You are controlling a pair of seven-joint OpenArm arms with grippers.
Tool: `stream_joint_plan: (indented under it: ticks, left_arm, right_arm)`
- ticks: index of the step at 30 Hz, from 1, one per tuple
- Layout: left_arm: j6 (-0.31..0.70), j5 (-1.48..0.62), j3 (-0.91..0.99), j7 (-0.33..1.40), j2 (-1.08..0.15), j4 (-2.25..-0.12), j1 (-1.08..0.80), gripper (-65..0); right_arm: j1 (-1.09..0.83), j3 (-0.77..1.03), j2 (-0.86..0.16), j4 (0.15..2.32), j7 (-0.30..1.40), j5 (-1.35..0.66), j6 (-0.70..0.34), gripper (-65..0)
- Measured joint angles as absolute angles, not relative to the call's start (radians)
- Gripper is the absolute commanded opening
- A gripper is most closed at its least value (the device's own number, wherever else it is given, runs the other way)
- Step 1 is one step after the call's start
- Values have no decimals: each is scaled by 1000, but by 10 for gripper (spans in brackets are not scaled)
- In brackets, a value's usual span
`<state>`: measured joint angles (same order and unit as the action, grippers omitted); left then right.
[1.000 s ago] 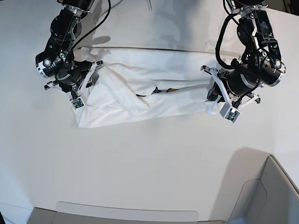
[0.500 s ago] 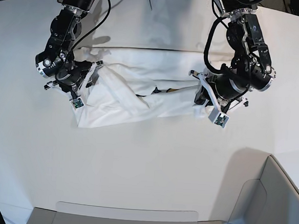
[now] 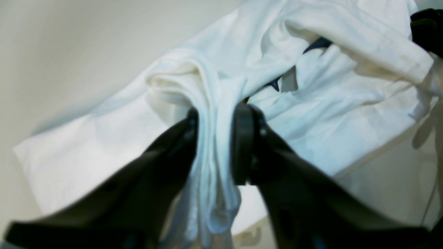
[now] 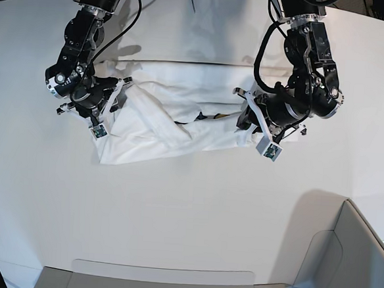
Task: Layout the t-shirt on the table in an organized manner, then fold the t-shirt properly
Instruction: 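Release the strip end with the left gripper and move it inward along the shirt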
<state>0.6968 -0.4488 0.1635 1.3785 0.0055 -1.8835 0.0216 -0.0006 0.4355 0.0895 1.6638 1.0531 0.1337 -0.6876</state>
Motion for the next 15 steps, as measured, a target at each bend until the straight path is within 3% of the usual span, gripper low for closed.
stream_joint_plan:
  ticks: [2, 10, 15]
  left_arm:
    - [696, -449, 171, 1375, 24, -1884, 22, -399]
    - [697, -453, 211, 1330, 103, -1884, 22, -399]
    - [697, -460, 342, 1329, 103, -1885, 28, -502]
  right_arm:
    - [-1, 435, 89, 1664, 1053, 134, -688, -507]
    - [-1, 435, 89, 1665, 1053, 133, -688, -507]
    - [-9, 435, 89, 1667, 1042, 133, -687, -507]
